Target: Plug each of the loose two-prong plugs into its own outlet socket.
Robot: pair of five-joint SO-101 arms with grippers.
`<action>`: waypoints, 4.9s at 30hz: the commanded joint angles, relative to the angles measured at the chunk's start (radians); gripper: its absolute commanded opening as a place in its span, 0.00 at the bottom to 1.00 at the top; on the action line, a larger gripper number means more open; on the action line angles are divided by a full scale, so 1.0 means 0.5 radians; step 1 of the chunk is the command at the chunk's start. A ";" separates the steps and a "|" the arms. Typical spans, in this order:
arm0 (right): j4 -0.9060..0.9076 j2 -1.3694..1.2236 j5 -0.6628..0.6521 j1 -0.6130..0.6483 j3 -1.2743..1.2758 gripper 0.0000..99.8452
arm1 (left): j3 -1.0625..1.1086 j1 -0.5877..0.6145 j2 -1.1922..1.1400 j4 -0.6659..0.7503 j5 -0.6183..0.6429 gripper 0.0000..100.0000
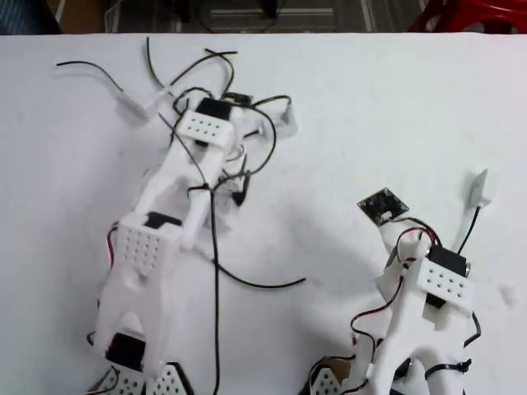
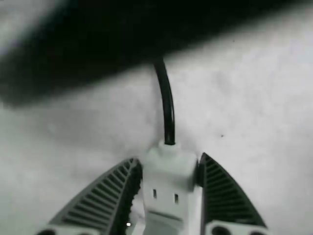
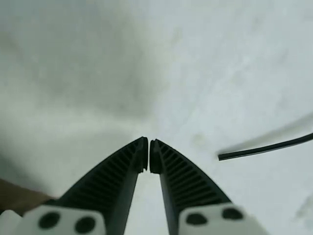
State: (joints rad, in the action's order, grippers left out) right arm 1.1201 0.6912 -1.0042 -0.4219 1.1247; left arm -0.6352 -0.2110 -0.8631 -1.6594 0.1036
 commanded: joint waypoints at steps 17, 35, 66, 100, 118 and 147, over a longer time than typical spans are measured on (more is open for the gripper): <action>-0.020 0.041 -0.015 -0.020 0.021 0.02 | -0.285 0.063 -0.290 -0.249 0.015 0.02; -0.023 0.041 -0.015 -0.017 0.021 0.02 | -1.620 0.379 -0.318 0.018 -0.644 0.02; 0.072 0.032 0.328 -0.011 -0.654 0.07 | -1.942 0.548 0.100 -0.264 -0.997 0.24; -1.158 -2.104 0.540 -0.388 -1.976 0.19 | 2.569 0.557 2.947 0.988 -0.528 0.24; -0.520 -2.542 0.546 -0.717 -2.937 0.19 | 3.489 0.560 3.267 1.887 -0.298 0.24; -0.232 -2.831 0.562 -0.621 -3.155 0.06 | 3.578 0.569 3.267 2.004 -0.295 0.24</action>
State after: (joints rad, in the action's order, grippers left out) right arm 0.8546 -0.7587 -0.7296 -0.7764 -0.3974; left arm 1.1600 0.0667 0.7357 -0.6774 -0.0545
